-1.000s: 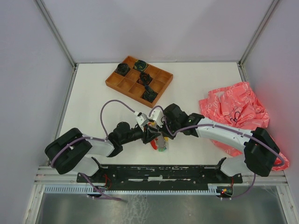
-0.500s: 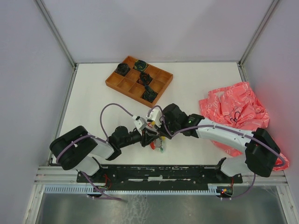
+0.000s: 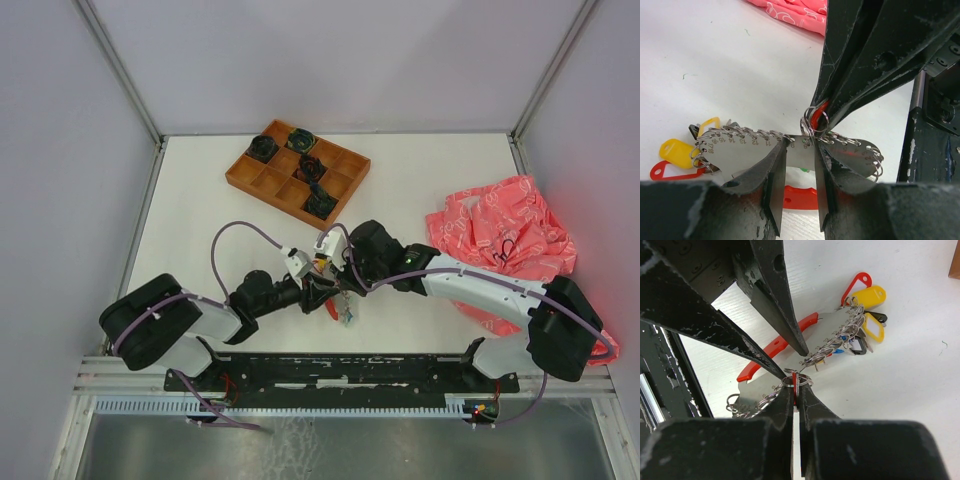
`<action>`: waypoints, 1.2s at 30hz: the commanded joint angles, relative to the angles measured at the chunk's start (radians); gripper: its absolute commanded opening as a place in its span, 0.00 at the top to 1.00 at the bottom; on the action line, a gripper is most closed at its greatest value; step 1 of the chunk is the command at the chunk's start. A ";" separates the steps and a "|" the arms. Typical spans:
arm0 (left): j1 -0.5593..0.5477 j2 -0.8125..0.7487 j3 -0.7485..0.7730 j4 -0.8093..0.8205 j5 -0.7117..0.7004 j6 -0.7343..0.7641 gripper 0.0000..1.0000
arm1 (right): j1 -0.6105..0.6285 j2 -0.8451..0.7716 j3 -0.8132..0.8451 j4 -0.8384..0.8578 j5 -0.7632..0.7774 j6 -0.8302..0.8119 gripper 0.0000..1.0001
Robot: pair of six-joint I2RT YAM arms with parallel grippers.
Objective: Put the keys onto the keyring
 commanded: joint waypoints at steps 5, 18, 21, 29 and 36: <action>-0.006 -0.038 -0.001 0.057 -0.058 0.064 0.64 | 0.002 -0.014 0.033 0.068 -0.032 0.019 0.99; -0.006 -0.050 0.004 0.074 -0.069 0.074 0.76 | 0.002 -0.005 0.037 0.051 -0.056 0.016 0.99; -0.005 -0.048 -0.006 0.102 -0.065 0.077 0.73 | 0.001 0.005 0.043 0.044 -0.061 0.016 0.99; -0.006 -0.035 0.008 0.121 0.023 0.131 0.72 | 0.001 0.010 0.048 0.041 -0.077 0.016 0.99; -0.005 0.009 0.043 0.092 0.083 0.160 0.79 | 0.002 0.012 0.057 0.016 -0.101 0.008 0.99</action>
